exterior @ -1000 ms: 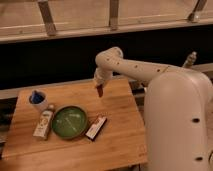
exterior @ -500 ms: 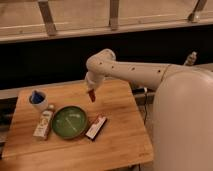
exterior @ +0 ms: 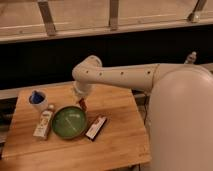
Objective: Place the pepper in the ceramic bowl
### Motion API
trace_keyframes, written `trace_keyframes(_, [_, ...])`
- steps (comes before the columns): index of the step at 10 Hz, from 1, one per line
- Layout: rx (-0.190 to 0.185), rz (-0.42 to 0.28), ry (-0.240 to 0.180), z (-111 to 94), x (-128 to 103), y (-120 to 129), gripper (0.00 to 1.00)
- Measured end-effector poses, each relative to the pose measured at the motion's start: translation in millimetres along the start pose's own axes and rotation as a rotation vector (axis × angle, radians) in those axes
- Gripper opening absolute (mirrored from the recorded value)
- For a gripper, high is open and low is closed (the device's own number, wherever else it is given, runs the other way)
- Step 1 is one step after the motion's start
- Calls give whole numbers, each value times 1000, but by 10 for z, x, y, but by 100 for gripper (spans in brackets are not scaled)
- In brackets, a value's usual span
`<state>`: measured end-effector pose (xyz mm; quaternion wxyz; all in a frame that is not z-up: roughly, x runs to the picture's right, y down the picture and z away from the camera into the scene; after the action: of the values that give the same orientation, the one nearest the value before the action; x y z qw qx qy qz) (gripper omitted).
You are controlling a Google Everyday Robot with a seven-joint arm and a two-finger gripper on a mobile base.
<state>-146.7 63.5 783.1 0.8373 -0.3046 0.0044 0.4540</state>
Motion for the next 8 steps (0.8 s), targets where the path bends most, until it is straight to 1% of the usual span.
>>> trace_keyframes(1, [-4,-21,14,41,17,48,0])
trace_keyframes(6, [-2,-21,14,36,19,35,0])
trace_keyframes(8, [-4,-42,27,71,23,56,0])
